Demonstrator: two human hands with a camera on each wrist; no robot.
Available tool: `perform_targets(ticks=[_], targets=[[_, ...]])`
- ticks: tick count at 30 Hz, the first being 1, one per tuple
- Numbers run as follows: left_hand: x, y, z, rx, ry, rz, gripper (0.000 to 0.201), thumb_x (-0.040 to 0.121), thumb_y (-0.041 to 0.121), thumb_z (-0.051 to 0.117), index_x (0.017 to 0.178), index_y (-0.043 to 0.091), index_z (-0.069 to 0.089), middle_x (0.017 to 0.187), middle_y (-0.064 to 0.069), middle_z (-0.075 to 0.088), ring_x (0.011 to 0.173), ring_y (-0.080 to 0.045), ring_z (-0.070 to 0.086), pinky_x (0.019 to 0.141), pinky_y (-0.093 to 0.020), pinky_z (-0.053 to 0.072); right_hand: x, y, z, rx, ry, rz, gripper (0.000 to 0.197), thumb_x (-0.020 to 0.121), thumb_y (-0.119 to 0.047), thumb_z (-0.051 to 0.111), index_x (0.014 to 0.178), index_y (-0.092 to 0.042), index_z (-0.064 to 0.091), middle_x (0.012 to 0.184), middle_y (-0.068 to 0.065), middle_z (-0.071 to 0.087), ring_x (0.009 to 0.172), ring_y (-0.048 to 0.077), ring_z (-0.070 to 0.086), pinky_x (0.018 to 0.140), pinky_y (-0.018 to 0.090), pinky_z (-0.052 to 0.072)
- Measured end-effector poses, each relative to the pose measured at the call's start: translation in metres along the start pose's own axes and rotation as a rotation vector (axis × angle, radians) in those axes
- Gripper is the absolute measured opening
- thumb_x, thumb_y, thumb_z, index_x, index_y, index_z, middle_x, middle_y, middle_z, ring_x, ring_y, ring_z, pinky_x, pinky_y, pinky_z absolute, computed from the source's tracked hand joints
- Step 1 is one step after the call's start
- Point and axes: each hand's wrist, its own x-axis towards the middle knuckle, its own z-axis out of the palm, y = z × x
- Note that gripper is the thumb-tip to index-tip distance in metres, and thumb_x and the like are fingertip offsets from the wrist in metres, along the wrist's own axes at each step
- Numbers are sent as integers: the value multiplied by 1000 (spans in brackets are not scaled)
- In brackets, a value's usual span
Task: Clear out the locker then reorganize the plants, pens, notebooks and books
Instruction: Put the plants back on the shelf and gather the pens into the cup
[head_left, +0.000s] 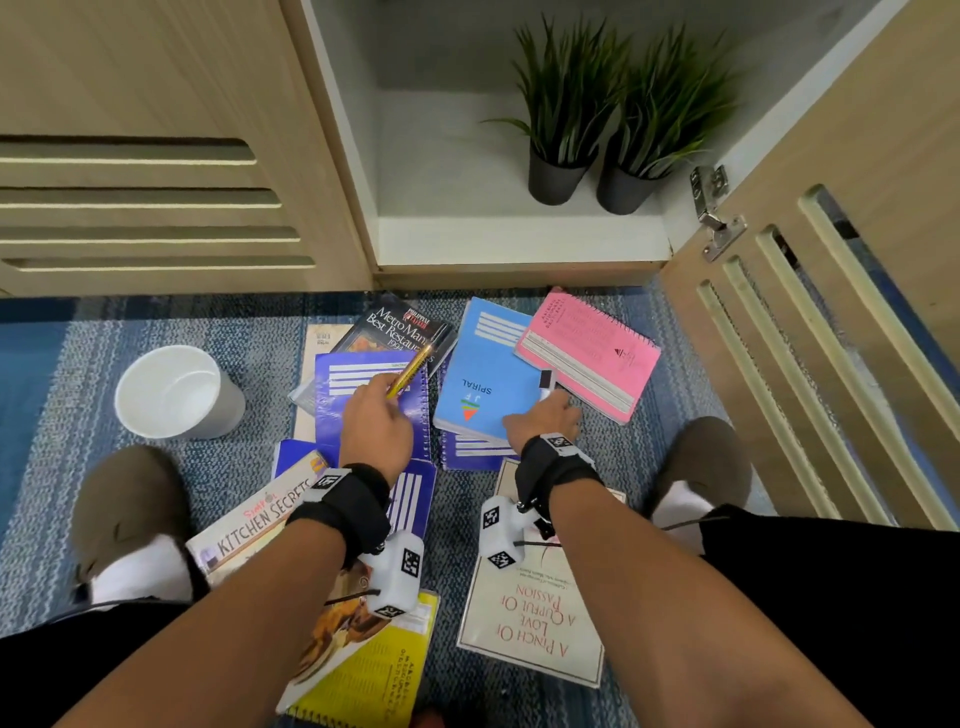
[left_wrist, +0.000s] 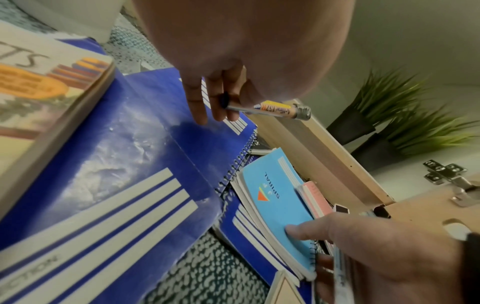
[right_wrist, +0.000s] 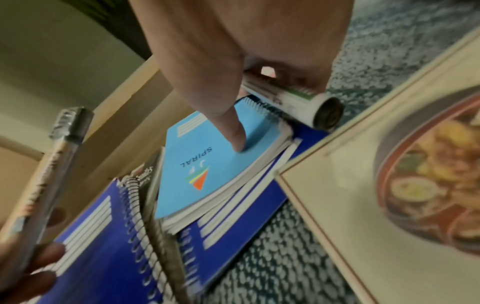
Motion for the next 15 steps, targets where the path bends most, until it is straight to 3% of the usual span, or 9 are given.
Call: perform_targets(ticks=[3,6,9,11,13,15], targets=[[-3,0,-2,-3,-2,7,29,91,-2,42,114,5,59,106,-21,62,106,-38,52,89,-47,42,0,1,-2,71,-62,-39,58,77,-21,72,123,-9,40,123,13,49,116,36,55,96,43,49],[-3,-4,-1,-7,8,-2,29,91,-3,43,114,5,59,106,-21,61,106,-39,52,90,-48,43,-3,0,2,149,-78,-55,59,72,-25,76,122,-10,47,124,13,52,111,32,56,95,40,48],[-3,-6,-1,-20,22,-22,29,92,-3,43,114,5,58,104,-21,60,104,-38,52,88,-47,42,-3,1,5,320,-115,-97,38,78,-10,74,106,-8,49,109,10,52,89,23,52,76,29,42],[-3,-6,-2,-26,32,-37,28,93,-3,42,115,5,57,105,-21,59,104,-39,52,87,-46,41,-4,2,3,379,-156,-133,35,76,-4,76,98,-10,49,102,7,54,88,22,53,77,30,44],[-2,-4,-2,-34,49,-58,29,94,-1,42,118,5,57,109,-21,59,107,-38,52,89,-44,40,-4,6,-8,405,-251,-158,31,72,-2,79,84,-11,52,97,12,61,88,26,60,80,34,49],[-1,-3,-4,-53,66,-79,29,94,1,42,119,5,56,111,-21,60,108,-38,53,90,-44,40,-3,15,-25,444,-371,-171,28,71,3,79,76,-9,55,97,23,67,85,32,67,71,29,53]])
